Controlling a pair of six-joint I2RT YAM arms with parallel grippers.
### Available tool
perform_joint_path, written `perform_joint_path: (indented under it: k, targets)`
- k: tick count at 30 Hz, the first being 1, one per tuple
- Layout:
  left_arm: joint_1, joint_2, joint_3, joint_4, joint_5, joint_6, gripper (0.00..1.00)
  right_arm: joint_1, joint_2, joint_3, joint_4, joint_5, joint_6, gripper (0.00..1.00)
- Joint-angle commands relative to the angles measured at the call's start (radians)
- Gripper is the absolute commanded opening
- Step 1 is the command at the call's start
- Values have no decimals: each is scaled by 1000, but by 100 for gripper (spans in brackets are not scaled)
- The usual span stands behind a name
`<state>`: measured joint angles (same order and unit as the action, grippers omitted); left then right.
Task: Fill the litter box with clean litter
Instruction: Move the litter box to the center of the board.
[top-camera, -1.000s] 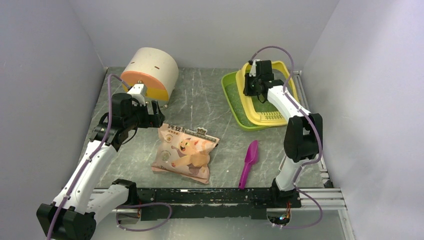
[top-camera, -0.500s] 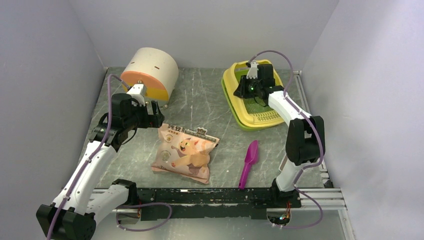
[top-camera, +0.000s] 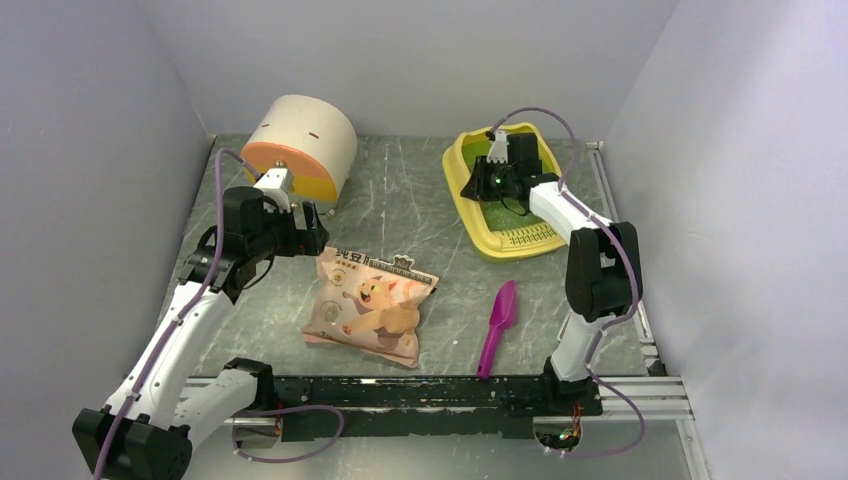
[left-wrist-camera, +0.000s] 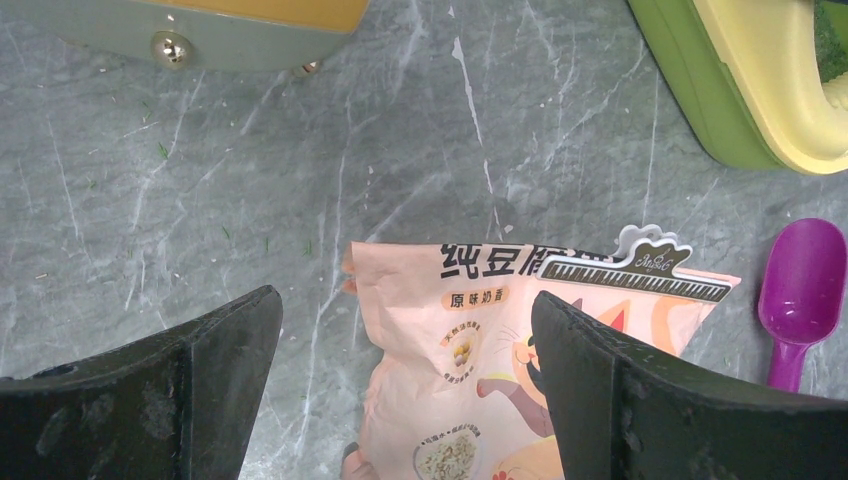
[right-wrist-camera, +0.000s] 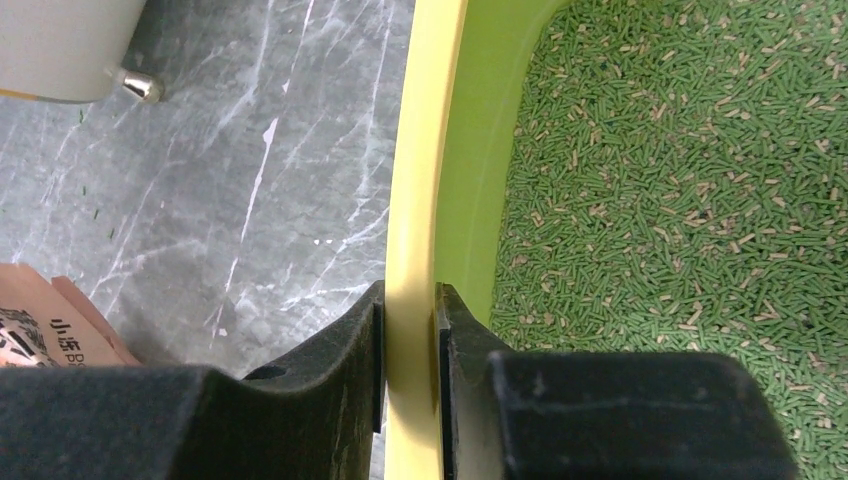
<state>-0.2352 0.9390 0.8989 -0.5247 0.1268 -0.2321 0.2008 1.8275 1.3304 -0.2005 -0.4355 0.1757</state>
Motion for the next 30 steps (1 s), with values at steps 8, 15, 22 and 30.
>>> perform_joint_path:
  k: [8, 15, 22, 30]
  targets:
    - [5, -1, -12, 4, 8, -3, 99, 36, 79, -38, -88, 83, -31, 25]
    - [5, -4, -8, -5, 1, 1, 99, 36, 155, 87, -160, 92, -58, 17]
    - [5, -5, -12, -2, -9, 2, 99, 44, 116, 98, -192, 89, -63, 32]
    - [5, -2, -20, 3, -2, 3, 99, 44, 54, -2, -200, 82, -76, 59]
